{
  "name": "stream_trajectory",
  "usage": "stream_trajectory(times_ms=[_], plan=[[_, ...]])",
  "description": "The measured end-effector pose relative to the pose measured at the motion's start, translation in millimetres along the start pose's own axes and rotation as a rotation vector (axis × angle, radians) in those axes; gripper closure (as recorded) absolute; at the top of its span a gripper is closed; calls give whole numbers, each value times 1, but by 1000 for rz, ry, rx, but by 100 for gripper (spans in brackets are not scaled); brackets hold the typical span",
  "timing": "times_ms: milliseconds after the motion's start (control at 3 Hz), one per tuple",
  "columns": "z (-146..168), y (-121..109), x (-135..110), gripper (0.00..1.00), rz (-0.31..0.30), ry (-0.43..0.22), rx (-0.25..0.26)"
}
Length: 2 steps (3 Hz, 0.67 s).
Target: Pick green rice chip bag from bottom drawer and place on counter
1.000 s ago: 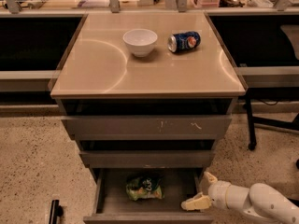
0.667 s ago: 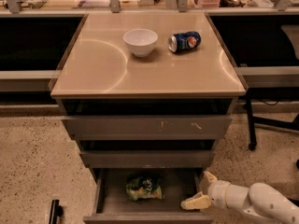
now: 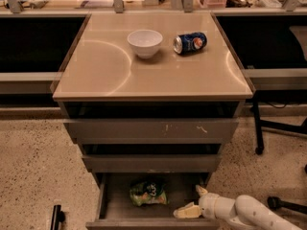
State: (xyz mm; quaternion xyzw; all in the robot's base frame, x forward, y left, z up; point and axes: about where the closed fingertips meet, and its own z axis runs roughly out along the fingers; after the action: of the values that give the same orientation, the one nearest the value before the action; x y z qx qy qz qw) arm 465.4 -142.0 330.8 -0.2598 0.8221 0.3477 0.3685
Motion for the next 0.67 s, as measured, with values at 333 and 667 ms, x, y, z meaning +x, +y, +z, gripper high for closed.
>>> stream_trajectory(times_ms=[333, 667], plan=[[42, -8, 28, 0, 44, -22, -34], [83, -14, 47, 0, 67, -29, -63]])
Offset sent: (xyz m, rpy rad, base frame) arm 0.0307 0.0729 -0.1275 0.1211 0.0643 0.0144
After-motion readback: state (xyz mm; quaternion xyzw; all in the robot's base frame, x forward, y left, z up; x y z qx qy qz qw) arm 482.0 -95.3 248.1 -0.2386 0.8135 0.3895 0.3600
